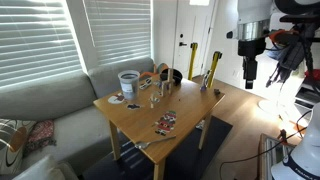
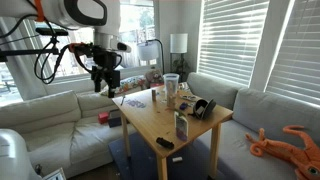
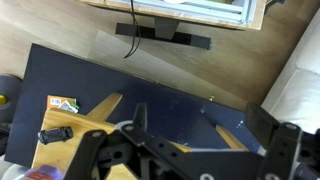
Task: Lift the wooden building plank from the table and put it on top of the horizontal wooden building plank
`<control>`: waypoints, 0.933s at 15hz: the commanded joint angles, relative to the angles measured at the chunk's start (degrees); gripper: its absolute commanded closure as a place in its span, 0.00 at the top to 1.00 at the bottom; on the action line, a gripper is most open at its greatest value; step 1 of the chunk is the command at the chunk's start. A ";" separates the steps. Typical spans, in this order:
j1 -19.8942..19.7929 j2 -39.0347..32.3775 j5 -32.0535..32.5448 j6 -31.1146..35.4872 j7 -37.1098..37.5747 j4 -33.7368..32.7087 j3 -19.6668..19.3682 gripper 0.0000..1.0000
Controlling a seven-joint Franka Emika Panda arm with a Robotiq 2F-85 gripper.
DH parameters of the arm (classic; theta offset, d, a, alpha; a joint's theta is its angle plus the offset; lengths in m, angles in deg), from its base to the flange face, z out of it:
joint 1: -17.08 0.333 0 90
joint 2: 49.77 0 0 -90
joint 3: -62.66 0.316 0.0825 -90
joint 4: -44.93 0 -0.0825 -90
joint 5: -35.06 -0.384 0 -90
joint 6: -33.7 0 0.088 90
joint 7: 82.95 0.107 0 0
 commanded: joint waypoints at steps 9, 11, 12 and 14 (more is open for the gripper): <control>-0.39 -19.38 17.53 6.12 -6.79 -18.86 1.34 1.00; 0.56 -25.99 20.71 6.11 -10.12 -25.23 2.44 1.00; 1.34 -29.28 21.05 5.54 -11.85 -28.28 3.18 1.00; 2.84 -35.32 21.74 5.31 -14.89 -33.89 4.86 1.00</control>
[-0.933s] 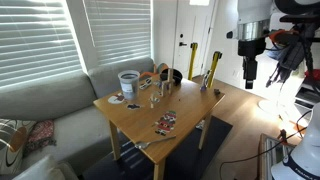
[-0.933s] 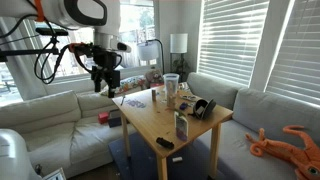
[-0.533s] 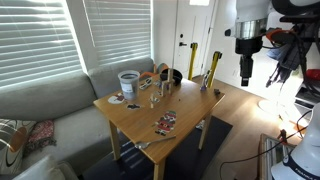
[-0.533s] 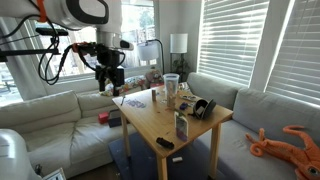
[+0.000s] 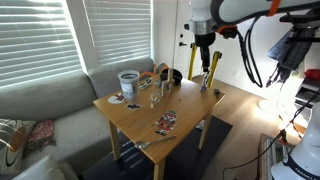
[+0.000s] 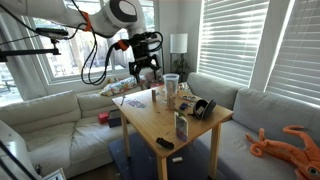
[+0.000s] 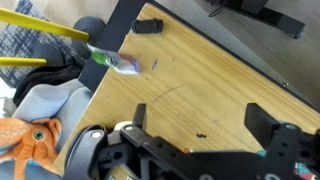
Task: Lift the wooden building plank from the table and put it on top of the horizontal wooden building plank
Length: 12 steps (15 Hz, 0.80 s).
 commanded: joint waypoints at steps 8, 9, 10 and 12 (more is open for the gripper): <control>3.43 -17.03 0.75 -0.51 -9.55 -16.44 3.57 1.00; 3.39 -17.04 0.75 -0.64 -9.82 -16.71 3.54 1.00; 2.98 -17.81 -0.95 5.87 -9.19 -16.14 3.60 1.00; 2.97 -19.69 -1.77 15.40 -7.29 -15.91 3.64 1.00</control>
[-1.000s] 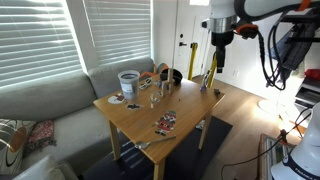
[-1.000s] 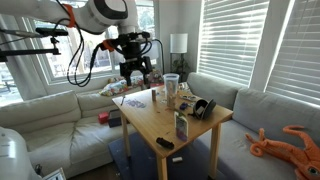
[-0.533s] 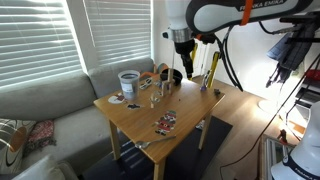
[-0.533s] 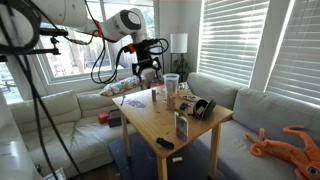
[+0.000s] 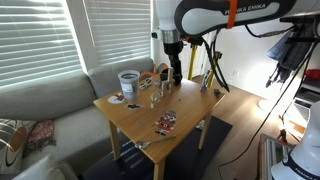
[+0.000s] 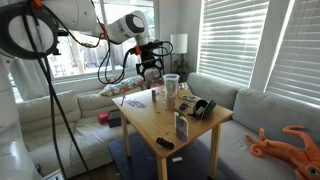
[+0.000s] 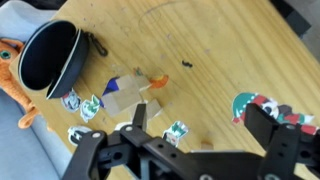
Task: Lift the wooden building plank from the table and put it on top of the horizontal wooden building plank
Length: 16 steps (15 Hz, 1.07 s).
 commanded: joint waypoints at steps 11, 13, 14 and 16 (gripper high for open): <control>-0.62 -9.01 -13.97 21.27 0.81 2.02 2.57 1.00; -1.19 -10.55 -15.76 22.36 -0.02 1.70 2.25 1.00; -1.36 -10.88 -16.28 23.11 0.62 1.78 2.04 1.00; -1.68 -11.43 -17.02 23.95 1.25 1.96 1.88 1.00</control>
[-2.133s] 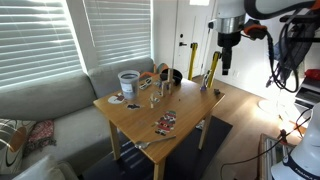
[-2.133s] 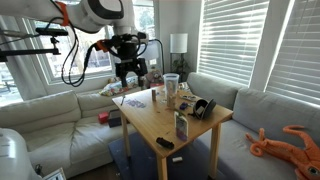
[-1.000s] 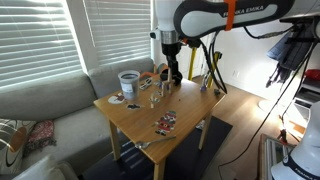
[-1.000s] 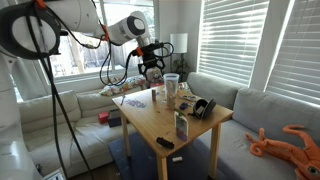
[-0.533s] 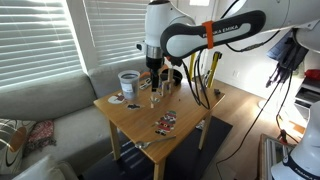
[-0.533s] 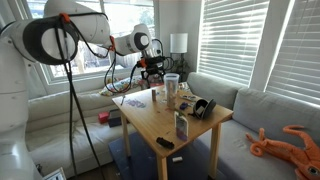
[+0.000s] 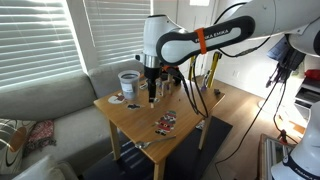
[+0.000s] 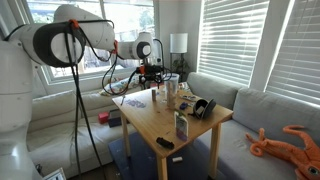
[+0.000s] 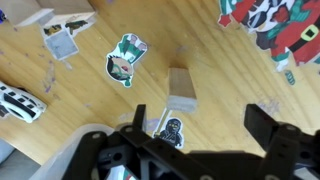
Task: Lift the wooden building plank from the table and put it on top of the horizontal wooden building plank
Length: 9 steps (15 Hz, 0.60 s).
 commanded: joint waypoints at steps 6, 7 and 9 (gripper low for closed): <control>-0.26 -1.42 -2.70 0.43 3.29 -0.28 -0.37 0.54; -0.11 -1.42 -2.53 0.32 3.99 -0.37 -0.43 0.47; 0.35 -1.33 -2.07 -0.06 5.43 -0.51 -0.51 0.33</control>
